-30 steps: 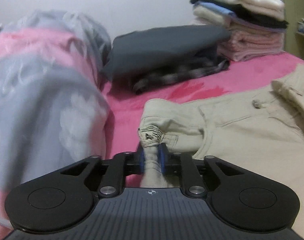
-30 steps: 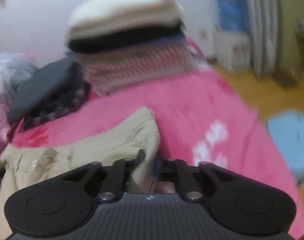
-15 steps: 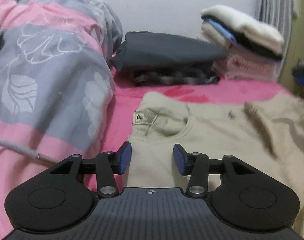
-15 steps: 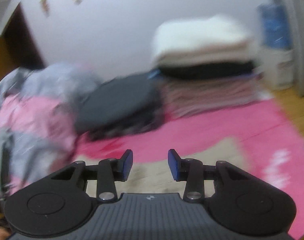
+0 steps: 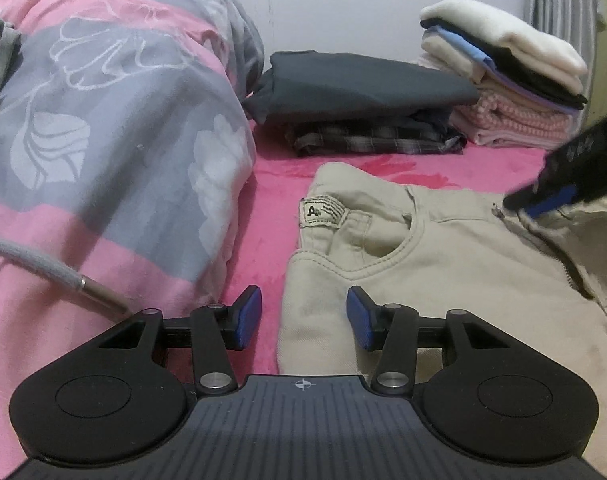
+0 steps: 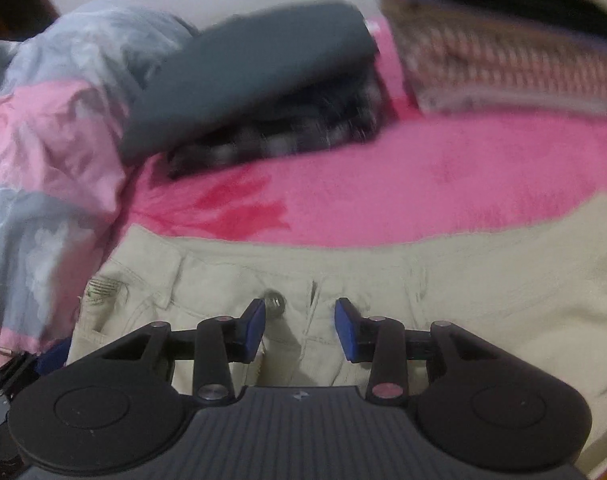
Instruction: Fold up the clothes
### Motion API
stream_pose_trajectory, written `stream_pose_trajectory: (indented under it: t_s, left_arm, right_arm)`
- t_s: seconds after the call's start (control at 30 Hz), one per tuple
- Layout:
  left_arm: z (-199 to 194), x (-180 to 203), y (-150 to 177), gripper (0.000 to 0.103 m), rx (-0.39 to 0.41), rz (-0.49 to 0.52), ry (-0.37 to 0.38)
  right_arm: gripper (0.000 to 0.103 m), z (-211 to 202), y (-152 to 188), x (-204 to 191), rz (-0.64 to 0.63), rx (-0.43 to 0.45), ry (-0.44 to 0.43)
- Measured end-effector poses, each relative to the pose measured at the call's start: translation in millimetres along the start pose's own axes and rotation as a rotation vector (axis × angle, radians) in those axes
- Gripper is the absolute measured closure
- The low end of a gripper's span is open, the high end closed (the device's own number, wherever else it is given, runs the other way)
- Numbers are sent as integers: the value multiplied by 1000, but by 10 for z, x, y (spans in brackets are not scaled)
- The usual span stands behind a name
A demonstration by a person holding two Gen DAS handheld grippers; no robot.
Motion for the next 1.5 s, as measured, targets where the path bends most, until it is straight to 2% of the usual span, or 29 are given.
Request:
stream_pose_trajectory:
  t_s: [0.07,0.17,0.3,0.4,0.47,0.63,0.73,0.83,1.03,1.1,1.13,1.2,1.27,1.4,1.5]
  left_arm:
    - [17,-12,11,55,-1,-20,5]
    - [35,-19,15,55,-3,-37,9]
    - [44,-10,25,54,3,-31,8]
    - [51,-1,26,54,8,-25,6]
    - [49,1,26,54,10,-25,6]
    - [45,-6,35,54,15,-29,9]
    - [47,-5,42,53,21,-31,11]
    - [53,-10,46,53,26,-35,14]
    - [59,-11,51,53,31,-38,16]
    - [63,-14,47,53,32,-40,18]
    - [65,-15,46,53,33,-40,19]
    - [63,-13,47,53,35,-39,17]
    - [61,-8,42,53,38,-33,10]
    - [88,11,0,53,42,-19,-7]
    - [133,29,-46,52,45,-10,-17]
  right_arm:
    - [62,-93,-123,-48,9,52,-28]
    - [62,-115,-206,-41,74,56,-47]
    - [62,-94,-34,-192,179,-40,-192]
    - [62,-42,189,-228,118,-106,-144]
    - [65,-34,212,-147,108,-87,-88]
    - [64,-61,122,-62,57,-8,51]
    - [64,0,125,-42,95,-31,29]
    - [64,112,117,-23,96,-42,45]
    - [64,249,107,-45,44,-15,60]
    - [71,220,122,-87,25,-23,39]
    - [82,198,135,-109,13,-29,29]
    - [87,159,157,-142,-27,-20,20]
    - [93,121,150,-181,-77,7,25]
    - [96,-43,-21,-233,-165,144,72]
    - [97,-67,-125,-188,-180,184,101]
Point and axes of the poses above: each gripper's, at about its wrist camera, not at the fingertips, and z roughly the way its jaws point, x to its right, y to its underside, the point moved 10 cm from there along z, roughly the way its jaws point, and after that the axes turned 9 degrees about x, right-handed, at the moved point
